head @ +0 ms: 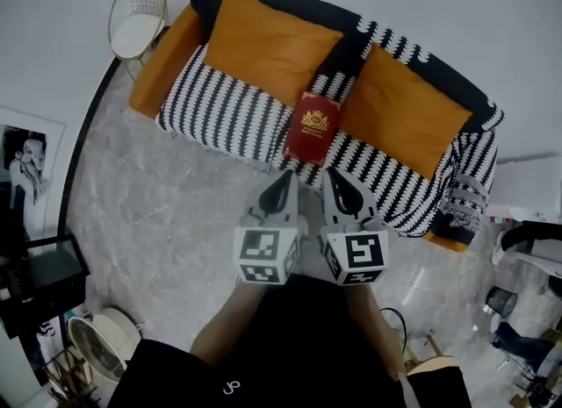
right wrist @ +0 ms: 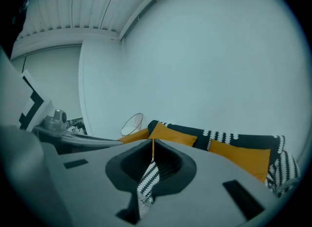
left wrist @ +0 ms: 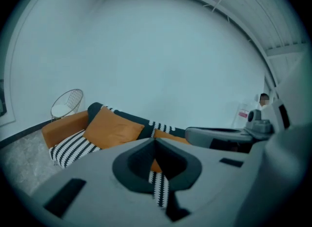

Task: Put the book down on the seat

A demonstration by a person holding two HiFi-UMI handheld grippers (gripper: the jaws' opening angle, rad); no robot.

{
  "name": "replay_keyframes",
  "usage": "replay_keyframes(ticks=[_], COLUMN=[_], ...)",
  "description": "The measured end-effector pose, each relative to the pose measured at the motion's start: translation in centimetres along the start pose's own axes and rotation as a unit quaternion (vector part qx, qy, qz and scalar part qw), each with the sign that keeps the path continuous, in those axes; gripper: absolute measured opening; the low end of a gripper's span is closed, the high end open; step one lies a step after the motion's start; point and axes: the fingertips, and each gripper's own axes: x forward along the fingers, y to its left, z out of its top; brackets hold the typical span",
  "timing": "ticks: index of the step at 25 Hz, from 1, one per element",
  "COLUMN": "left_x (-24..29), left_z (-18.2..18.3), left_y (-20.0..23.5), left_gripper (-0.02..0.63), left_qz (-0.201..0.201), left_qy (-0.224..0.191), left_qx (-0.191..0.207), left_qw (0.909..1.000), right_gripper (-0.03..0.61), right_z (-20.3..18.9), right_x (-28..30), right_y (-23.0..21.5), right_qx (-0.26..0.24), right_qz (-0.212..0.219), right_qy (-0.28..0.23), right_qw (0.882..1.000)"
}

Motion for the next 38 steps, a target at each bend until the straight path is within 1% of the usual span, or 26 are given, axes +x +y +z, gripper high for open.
replay_keyframes(ticks=[6, 10, 12, 18, 28, 38], left_x=[-0.3, 0.1, 0.1, -0.3, -1.2, -1.9], left_z=[2.3, 2.5, 3.0, 5.5, 9.1, 10.2], left_y=[-1.3, -1.3, -0.9, -0.4, -0.5, -0.4], left_gripper=[0.014, 0.014, 0.014, 0.014, 0.014, 0.014], left_qz=[-0.007, -0.011, -0.005, 0.008, 0.016, 0.022], left_qy=[-0.021, -0.01, -0.016, -0.045, -0.092, -0.108], left_qx=[0.018, 0.008, 0.009, 0.022, 0.035, 0.043], left_qw=[0.9996, 0.9999, 0.9998, 0.9987, 0.995, 0.993], right_gripper=[0.018, 0.018, 0.018, 0.017, 0.017, 0.015], right_z=[2.0, 1.7, 2.2, 4.3, 7.8, 9.0], right_x=[-0.2, -0.2, -0.2, -0.1, -0.3, -0.3], right_y=[-0.2, -1.7, -2.1, -1.3, -0.4, 0.5], right_qx=[-0.016, -0.005, -0.004, -0.02, -0.043, -0.055], right_qz=[-0.009, -0.025, -0.028, -0.013, 0.003, 0.02], right_qy=[-0.01, -0.004, -0.009, -0.036, -0.077, -0.093], right_qw=[1.0, 1.0, 1.0, 0.999, 0.996, 0.994])
